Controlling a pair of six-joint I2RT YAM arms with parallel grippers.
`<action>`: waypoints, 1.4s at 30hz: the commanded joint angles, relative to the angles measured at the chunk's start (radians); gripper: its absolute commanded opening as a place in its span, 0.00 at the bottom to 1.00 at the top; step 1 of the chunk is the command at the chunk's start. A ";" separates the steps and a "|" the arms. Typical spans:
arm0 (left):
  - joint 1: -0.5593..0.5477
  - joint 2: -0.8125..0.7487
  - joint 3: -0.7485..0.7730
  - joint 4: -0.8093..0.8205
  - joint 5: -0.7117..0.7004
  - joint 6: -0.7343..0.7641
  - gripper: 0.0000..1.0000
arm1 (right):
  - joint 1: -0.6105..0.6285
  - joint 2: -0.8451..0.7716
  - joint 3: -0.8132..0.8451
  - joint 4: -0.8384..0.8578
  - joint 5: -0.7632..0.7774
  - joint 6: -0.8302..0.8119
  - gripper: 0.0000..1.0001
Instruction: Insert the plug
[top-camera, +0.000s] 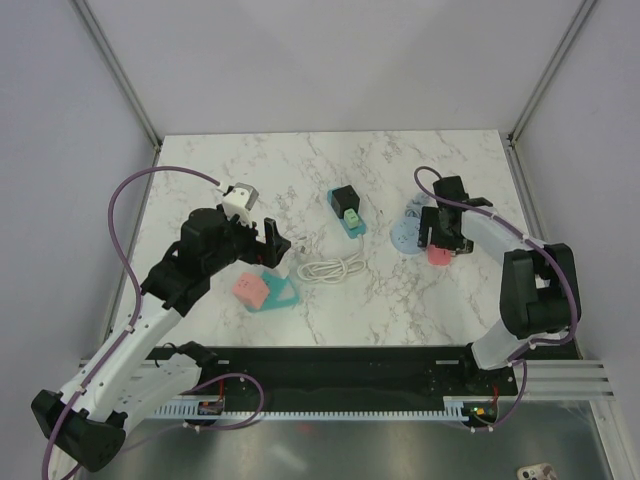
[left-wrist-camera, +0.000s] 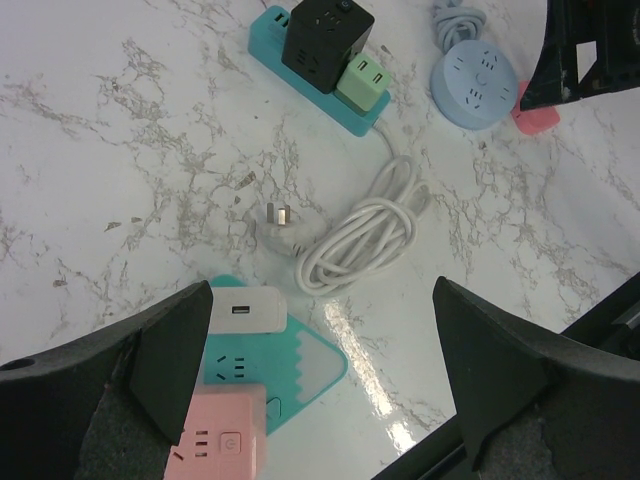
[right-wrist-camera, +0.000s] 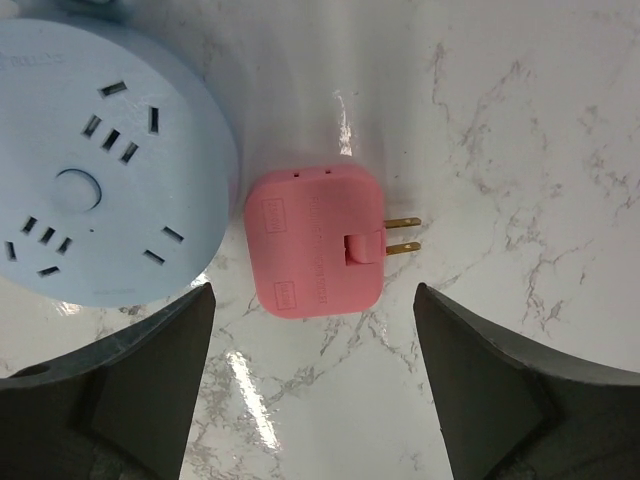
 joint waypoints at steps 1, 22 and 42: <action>0.003 -0.013 -0.006 0.034 0.010 0.028 0.98 | -0.002 0.031 -0.011 -0.012 -0.029 -0.057 0.88; 0.001 -0.033 -0.024 0.063 0.000 0.005 0.96 | -0.034 0.110 -0.046 0.057 -0.080 -0.038 0.77; 0.001 0.035 0.071 0.173 0.069 -0.161 0.89 | -0.033 -0.219 0.003 -0.072 -0.363 -0.028 0.10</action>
